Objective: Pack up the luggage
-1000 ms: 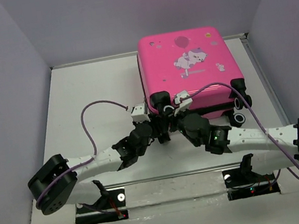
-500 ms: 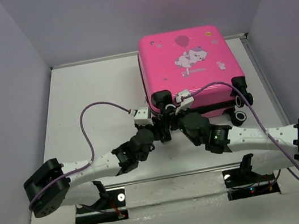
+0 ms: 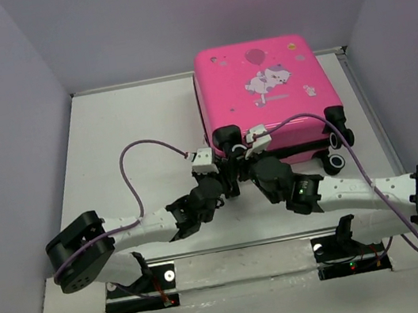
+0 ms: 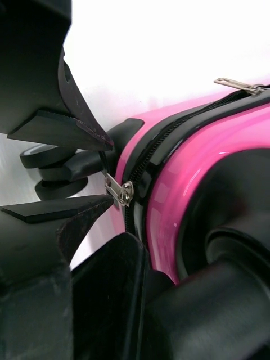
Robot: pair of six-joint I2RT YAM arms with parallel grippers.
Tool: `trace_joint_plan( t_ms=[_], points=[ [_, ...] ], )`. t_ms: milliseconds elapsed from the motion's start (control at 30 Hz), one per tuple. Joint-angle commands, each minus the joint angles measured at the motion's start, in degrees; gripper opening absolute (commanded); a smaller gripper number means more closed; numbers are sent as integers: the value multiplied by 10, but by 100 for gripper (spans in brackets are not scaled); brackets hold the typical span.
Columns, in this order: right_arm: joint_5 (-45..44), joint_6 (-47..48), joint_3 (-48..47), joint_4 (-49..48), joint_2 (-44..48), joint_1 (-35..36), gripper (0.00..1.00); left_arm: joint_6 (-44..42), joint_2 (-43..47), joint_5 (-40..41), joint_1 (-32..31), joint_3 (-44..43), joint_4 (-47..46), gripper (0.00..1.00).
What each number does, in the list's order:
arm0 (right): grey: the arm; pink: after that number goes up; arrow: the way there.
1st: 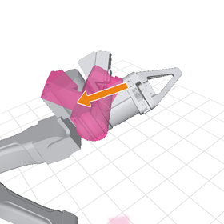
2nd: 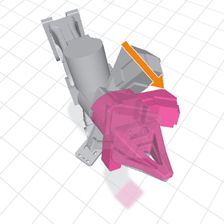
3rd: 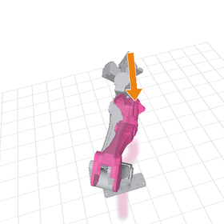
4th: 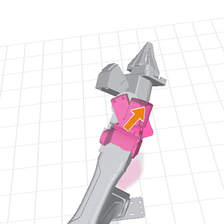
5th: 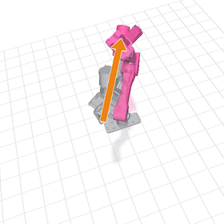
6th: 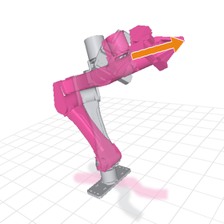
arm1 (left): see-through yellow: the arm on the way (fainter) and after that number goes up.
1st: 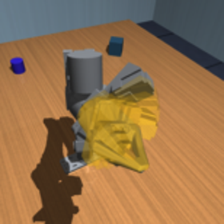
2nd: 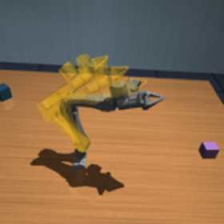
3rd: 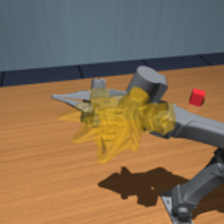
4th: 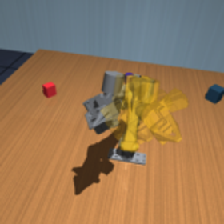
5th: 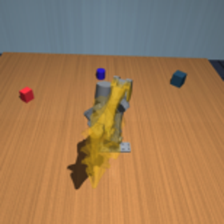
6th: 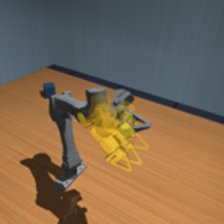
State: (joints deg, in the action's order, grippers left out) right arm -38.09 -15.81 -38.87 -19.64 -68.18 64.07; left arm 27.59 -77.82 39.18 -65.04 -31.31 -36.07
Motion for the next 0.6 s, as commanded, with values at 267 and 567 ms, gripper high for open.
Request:
trace_joint_plan(
  t_ms=[267, 567],
  points=[
    [83, -172, -24, -4, 93, 16, 7, -6, 74, -83, -17, 43, -247, 48],
    [217, -321, 19, -106, 142, 10, 7, 11, 98, -104, -17, 74, -242, 45]
  ],
)
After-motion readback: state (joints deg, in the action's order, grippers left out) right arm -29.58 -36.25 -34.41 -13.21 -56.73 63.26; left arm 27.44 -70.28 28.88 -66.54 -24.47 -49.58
